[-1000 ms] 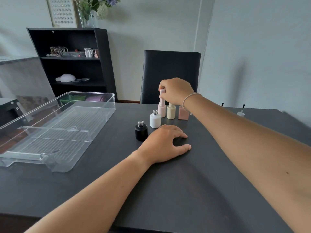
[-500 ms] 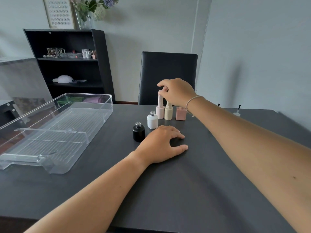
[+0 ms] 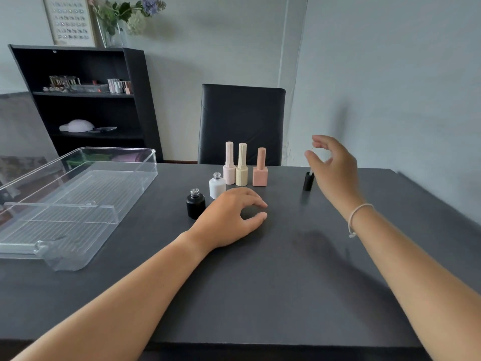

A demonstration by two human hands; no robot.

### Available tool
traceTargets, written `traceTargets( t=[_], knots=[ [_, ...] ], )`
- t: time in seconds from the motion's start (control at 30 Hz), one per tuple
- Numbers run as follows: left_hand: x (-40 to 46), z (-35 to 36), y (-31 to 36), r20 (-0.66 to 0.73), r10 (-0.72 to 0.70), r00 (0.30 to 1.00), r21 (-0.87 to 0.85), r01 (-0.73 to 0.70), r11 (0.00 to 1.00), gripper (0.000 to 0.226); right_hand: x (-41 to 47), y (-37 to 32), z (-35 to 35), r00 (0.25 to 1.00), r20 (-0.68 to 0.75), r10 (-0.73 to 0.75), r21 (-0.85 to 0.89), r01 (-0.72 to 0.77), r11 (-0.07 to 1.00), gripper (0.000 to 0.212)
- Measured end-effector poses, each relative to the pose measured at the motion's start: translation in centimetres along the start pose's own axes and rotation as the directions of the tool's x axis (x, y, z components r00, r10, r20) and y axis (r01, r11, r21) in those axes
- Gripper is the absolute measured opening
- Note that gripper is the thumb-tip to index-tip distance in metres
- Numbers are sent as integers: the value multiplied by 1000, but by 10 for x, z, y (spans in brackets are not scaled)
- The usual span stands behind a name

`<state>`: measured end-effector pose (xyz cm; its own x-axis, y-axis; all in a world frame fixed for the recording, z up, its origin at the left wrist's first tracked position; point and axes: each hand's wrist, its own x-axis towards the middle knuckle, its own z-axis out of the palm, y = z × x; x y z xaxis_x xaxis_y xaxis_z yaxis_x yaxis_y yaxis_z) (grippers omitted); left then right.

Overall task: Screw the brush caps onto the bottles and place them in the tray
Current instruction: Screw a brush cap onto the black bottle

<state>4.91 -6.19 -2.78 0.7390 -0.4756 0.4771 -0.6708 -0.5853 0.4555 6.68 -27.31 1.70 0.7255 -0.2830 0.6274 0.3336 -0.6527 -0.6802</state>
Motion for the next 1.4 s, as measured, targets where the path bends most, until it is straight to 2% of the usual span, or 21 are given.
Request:
traceTargets(
  t=[0.07,0.17,0.27,0.37,0.47,0.57,0.7,0.83,0.97,1.1,1.3,1.4],
  knots=[
    [1,-8,4,-137,38,990,-39,-44,998,13,-5,10,2,996,28,79,12,-79,997,40],
    [4,-28,0,-427,54,903,-15,-67,998,12,-9,20,10,981,92,169,19,-171,985,53],
    [1,-51,-16,-528,-46,848,-34,33,999,16,-10,28,18,962,149,228,-28,-226,974,62],
    [-4,-63,-36,-475,-255,842,-149,208,967,24,-10,36,21,943,162,289,-46,-286,957,69],
    [-7,-65,-45,-285,-404,869,-190,362,913,38,-8,40,22,919,183,348,-53,-344,937,73],
    [-8,-63,-45,-95,-452,887,-181,431,884,46,-7,42,23,899,204,387,-53,-384,922,68],
    [-10,-70,-47,26,-513,858,-195,508,839,47,-8,45,25,908,199,369,-105,-355,929,53],
    [-13,-72,-50,147,-567,810,-111,583,805,45,-10,45,26,915,191,356,-113,-340,934,36],
    [-14,-72,-49,181,-553,813,-102,575,812,38,-13,42,28,924,195,329,-126,-309,943,29],
    [-13,-72,-49,145,-525,839,-95,540,836,30,-18,36,30,938,216,270,-62,-263,963,25],
    [-9,-63,-39,21,-429,903,-240,421,875,24,-31,17,35,943,314,113,21,-126,992,20],
    [-7,-57,-33,-32,-411,911,-365,372,853,25,-39,5,35,930,368,14,75,-45,996,16]
  ],
)
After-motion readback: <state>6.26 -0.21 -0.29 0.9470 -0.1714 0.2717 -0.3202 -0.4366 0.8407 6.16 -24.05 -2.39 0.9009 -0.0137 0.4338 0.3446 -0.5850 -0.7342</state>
